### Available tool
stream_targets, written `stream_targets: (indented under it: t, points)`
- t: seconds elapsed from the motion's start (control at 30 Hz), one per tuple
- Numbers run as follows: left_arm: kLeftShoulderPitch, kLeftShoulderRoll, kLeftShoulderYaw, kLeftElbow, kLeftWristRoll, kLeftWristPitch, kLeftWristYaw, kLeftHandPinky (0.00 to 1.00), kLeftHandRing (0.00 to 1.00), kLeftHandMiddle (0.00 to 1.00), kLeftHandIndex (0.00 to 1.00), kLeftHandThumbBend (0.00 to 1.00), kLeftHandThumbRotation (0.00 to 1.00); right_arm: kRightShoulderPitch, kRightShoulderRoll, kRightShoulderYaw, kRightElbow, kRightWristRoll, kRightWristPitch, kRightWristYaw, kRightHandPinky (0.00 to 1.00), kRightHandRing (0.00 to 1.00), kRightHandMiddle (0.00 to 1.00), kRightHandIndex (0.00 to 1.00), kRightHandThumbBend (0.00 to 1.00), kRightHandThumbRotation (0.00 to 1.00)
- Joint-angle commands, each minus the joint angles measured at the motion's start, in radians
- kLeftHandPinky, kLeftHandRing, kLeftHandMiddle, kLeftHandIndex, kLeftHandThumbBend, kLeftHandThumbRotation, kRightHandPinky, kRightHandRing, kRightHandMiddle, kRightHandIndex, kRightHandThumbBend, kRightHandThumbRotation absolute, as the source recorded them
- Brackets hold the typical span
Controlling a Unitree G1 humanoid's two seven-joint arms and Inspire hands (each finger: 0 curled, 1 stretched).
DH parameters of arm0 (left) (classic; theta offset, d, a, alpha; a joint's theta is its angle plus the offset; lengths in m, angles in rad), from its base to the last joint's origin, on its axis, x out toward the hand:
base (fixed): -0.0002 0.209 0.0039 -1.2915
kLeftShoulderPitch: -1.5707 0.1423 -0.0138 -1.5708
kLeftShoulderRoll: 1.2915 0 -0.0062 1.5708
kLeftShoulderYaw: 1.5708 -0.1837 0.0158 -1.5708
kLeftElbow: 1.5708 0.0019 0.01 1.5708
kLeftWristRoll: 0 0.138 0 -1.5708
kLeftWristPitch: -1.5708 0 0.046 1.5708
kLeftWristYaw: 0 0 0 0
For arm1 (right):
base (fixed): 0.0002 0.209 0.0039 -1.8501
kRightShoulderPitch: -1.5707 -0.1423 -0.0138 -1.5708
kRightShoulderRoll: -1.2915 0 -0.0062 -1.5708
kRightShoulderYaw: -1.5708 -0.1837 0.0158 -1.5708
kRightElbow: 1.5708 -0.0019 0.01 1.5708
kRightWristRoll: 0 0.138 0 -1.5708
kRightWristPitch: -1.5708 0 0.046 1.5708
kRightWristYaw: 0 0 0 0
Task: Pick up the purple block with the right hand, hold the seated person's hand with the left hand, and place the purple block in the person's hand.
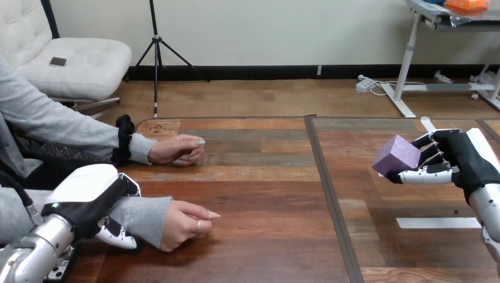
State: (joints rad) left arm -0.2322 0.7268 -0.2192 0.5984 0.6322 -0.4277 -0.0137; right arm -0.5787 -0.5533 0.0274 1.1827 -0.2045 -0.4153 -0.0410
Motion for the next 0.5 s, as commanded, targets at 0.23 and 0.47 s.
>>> stream_targets:
  t: [0.23,0.47]
  points:
    - [-0.013,-0.025,0.054,-0.067,-0.082,-0.05,0.072,0.23,0.29,0.33,0.32,0.68,0.0,-0.034,0.013,-0.021,-0.046,0.018,-0.032,-0.009,0.35,0.39,0.43,0.45,0.86,0.0]
    - [0.006,-0.039,0.091,-0.105,-0.152,-0.052,0.073,0.22,0.27,0.32,0.32,0.65,0.0,-0.03,0.017,-0.021,-0.055,0.02,-0.033,-0.01,0.35,0.39,0.43,0.45,0.86,0.0]
